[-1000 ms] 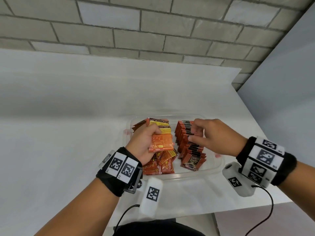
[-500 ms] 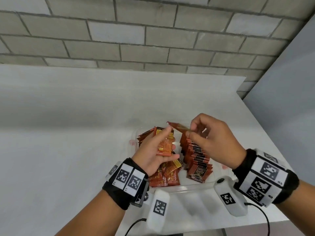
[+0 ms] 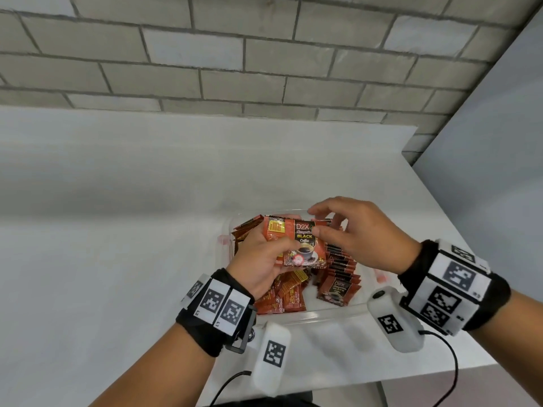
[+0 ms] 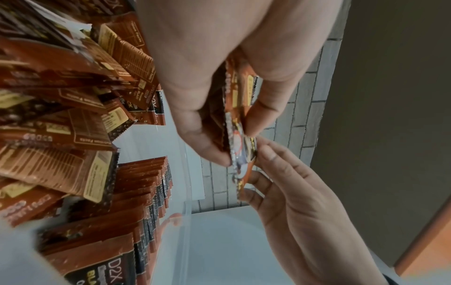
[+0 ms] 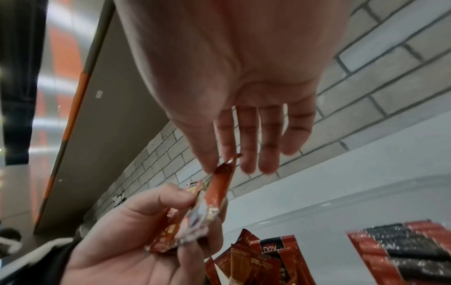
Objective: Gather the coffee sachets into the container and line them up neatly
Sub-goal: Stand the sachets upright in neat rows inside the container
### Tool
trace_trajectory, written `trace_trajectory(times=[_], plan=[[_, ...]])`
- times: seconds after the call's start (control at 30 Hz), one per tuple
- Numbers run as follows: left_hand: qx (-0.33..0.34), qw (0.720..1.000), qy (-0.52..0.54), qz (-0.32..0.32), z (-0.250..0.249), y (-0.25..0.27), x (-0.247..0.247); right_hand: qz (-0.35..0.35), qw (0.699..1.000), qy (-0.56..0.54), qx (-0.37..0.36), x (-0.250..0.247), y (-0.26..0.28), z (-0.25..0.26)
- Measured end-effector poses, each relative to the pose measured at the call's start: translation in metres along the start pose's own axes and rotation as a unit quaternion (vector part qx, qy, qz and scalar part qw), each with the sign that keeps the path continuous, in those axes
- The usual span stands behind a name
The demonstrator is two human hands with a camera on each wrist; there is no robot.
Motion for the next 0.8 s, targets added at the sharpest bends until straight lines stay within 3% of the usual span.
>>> trace_trajectory(times=[0.1, 0.3, 0.5, 0.63, 0.8], plan=[[-0.003, 1.000, -0.009, -0.002, 0.002, -0.001, -0.001, 0.085, 0.995, -0.016, 0.043, 0.012, -0.001, -0.006], [-0.011, 1.000, -0.002, -0.029, 0.004, -0.003, -0.006, 0.160, 0.986, -0.012, 0.053, 0.016, 0.007, -0.012], [-0.017, 0.998, -0.002, -0.063, 0.005, -0.005, -0.018, 0.169, 0.980, 0.061, 0.086, 0.018, 0.027, -0.041], [-0.019, 0.998, -0.002, -0.064, 0.006, -0.006, -0.018, 0.212, 0.963, 0.129, 0.103, 0.039, 0.038, -0.066], [-0.025, 0.998, -0.010, -0.065, 0.007, -0.008, -0.018, 0.214, 0.945, 0.215, 0.123, 0.051, 0.040, -0.079]])
Point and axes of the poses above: each hand's wrist, its own y-axis away from the middle knuckle, its own x-axis out of the palm, z = x × y, the point moved 8 cm from there along -y, towards the middle knuckle, and after that the axes turned 9 degrees about x, right-handed, at the moved point
